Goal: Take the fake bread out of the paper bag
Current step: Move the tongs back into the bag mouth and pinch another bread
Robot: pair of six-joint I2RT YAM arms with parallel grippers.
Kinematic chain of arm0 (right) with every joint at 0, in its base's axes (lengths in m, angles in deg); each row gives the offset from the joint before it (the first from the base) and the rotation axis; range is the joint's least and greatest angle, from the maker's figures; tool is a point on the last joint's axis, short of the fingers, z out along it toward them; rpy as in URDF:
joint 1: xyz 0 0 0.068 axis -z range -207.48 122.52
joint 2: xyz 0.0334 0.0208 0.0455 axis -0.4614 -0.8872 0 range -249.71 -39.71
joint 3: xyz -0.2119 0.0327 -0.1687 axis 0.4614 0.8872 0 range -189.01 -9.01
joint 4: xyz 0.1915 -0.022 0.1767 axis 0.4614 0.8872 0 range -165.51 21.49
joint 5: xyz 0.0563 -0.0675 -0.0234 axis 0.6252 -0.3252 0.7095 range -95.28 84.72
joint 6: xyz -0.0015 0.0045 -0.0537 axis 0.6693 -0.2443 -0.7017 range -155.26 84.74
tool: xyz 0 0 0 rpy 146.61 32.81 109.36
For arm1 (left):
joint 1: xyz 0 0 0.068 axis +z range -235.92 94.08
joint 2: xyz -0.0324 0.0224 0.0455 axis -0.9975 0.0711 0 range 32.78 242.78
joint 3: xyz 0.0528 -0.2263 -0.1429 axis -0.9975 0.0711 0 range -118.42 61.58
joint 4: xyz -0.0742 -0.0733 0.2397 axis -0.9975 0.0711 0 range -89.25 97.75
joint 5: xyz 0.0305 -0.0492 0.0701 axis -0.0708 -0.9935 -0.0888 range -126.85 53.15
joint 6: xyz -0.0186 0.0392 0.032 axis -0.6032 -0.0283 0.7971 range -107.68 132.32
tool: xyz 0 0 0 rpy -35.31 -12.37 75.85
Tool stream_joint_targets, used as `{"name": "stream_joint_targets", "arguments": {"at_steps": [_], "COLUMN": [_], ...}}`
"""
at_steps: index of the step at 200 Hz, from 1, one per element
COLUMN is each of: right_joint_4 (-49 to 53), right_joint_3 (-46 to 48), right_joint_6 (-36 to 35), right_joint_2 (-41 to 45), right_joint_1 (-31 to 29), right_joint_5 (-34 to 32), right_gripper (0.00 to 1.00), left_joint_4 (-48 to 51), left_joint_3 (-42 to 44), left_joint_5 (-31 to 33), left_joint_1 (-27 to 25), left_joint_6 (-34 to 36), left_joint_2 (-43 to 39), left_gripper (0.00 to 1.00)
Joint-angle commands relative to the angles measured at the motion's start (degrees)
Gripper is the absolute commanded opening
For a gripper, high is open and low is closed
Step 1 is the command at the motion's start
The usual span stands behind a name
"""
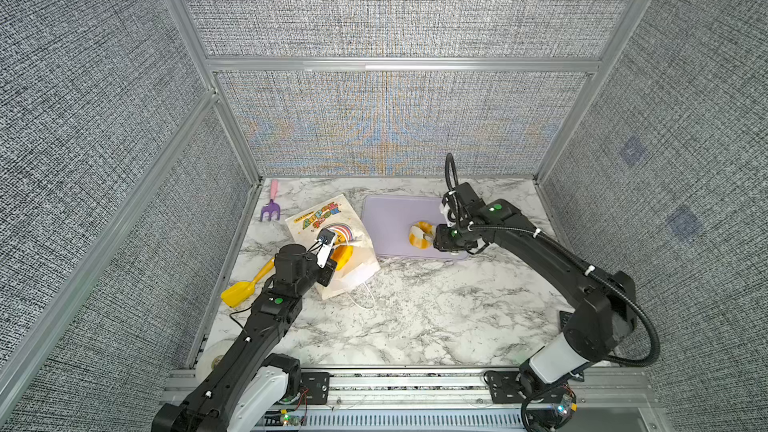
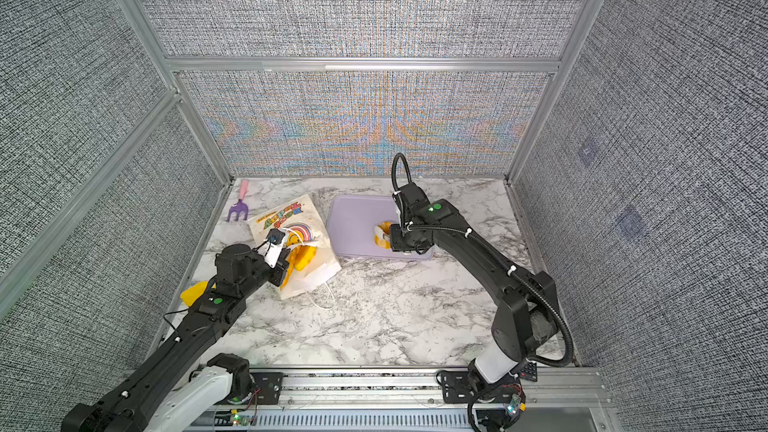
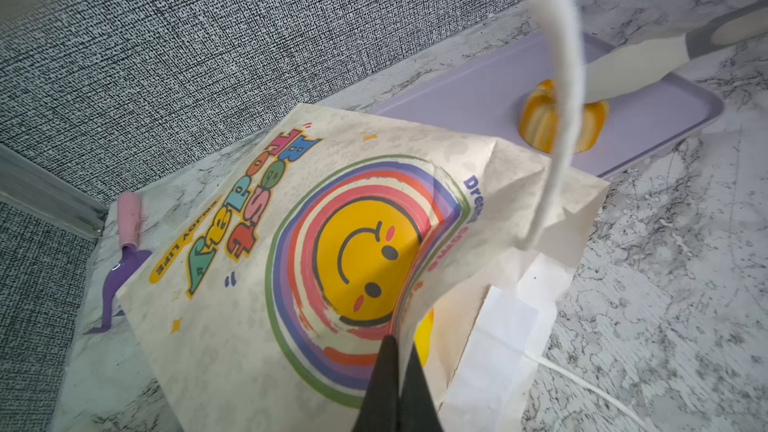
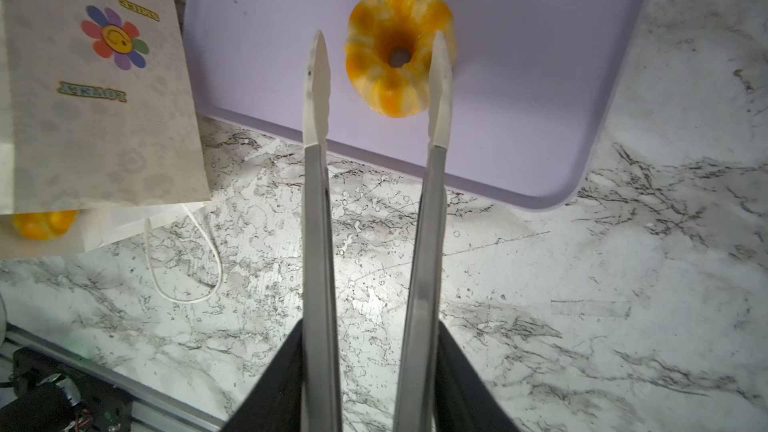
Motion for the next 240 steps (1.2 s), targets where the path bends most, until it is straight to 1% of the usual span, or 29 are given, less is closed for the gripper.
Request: {"name": "stream_joint_targets", "arguments": {"at_steps": [1,35,51,69,88,103,120,136,156,183,187,214,240], "right_joint_4": [-3.4,-6.7,-9.3,-14.6,-22.5,-29.1,-36.0,-41.4,-47.1,-49.1,-49.5,-52.9,-51.8], "right_joint_3": [2.4,10.5,15.2,20.2,25.3,27.5,27.9,26.9,25.1,21.9,21.6,21.1,19.8], "right_joint_6": [3.0,7.6,11.5,16.9,22.9,26.5,29.2,30.7,33.0,34.9,36.8,40.0,40.7], "right_joint_2": [4.0,14.1,19.5,23.6,24.9,23.7,20.4,15.9,9.9,3.3,2.6,-0.9,-3.6], "right_joint_1": [-0.1,-0.3,-1.7,-6.0,-11.9,-16.4,-19.9,-21.8,-22.6,-23.4,-23.5,-23.7,-23.7], "right_joint_5": [2.7,7.4,9.4,12.4,14.3,15.1,15.6,15.2,13.9,8.9,8.1,4.1,1.6], "right_gripper": [0.42,0.42,0.41,0.41,0.41,0.41,0.41,0.41,0.41,0.4,0.41,0.4,0.4], "left_joint_4": [-0.9,-1.1,-1.1,-0.9,-0.6,-0.7,-0.9,-1.0,-1.0,-0.9,-0.8,-0.6,-0.4], "left_joint_3": [-0.2,0.2,0.2,0.0,0.0,0.3,0.5,0.7,0.8,1.0,1.0,1.1,1.2], "left_joint_5": [-0.7,-1.4,-1.8,-2.0,-1.9,-2.0,-2.1,-2.1,-1.5,-0.3,0.1,1.5,1.6], "left_joint_1": [0.0,0.0,0.0,0.0,0.0,0.0,0.0,0.0,0.0,0.0,0.0,0.0,0.0], "left_joint_6": [0.1,0.5,0.6,0.8,1.0,1.3,1.8,2.5,4.0,6.4,6.8,9.0,9.4], "left_joint_2": [-0.2,-0.7,-0.4,-0.2,-0.2,-0.5,-0.7,-0.8,-1.2,-2.1,-2.2,-3.0,-3.1], "left_gripper": [0.0,0.0,0.0,0.0,0.0,0.0,0.0,0.0,0.0,0.0,0.0,0.0,0.0]}}
